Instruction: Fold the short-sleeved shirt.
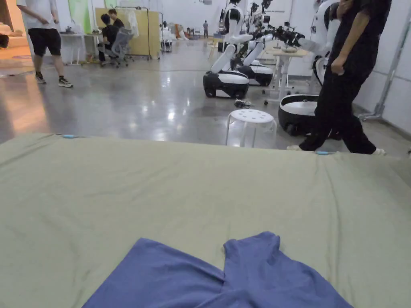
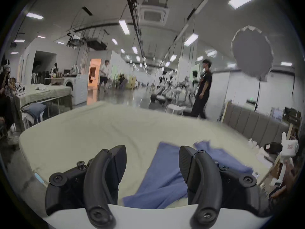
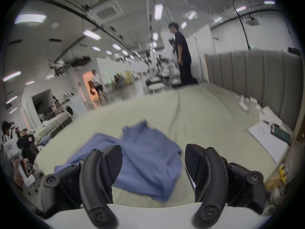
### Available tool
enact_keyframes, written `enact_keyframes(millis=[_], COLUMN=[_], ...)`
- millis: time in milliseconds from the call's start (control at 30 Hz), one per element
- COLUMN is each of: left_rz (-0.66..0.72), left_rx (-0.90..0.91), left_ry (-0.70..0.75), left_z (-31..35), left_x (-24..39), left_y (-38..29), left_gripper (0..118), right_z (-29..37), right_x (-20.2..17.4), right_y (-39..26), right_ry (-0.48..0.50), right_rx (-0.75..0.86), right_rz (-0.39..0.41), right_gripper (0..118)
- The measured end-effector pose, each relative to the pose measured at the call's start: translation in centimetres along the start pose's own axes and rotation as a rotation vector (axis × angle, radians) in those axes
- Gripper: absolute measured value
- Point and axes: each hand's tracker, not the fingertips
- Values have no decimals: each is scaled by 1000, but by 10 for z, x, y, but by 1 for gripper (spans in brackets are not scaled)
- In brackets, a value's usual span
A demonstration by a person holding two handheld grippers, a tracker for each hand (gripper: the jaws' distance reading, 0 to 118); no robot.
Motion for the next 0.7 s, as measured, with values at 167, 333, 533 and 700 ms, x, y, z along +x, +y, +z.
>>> enact_keyframes(millis=[167, 333, 533, 700], left_rz=[102, -89, -199, -206], left_rx=[129, 137, 130, 119], left_ry=[-64, 15, 90, 109], left_z=[11, 16, 22, 24], left_x=[39, 67, 86, 87], left_y=[10, 15, 12, 13], left_gripper=[66, 66, 56, 3], right_z=[-1, -10, -10, -9], right_x=[-32, -49, -81, -96], right_y=[23, 24, 28, 28], right_ry=[68, 70, 91, 77], right_rx=[104, 113, 75, 61], right_rz=[52, 118, 128, 183], right_gripper=[87, 86, 13, 0])
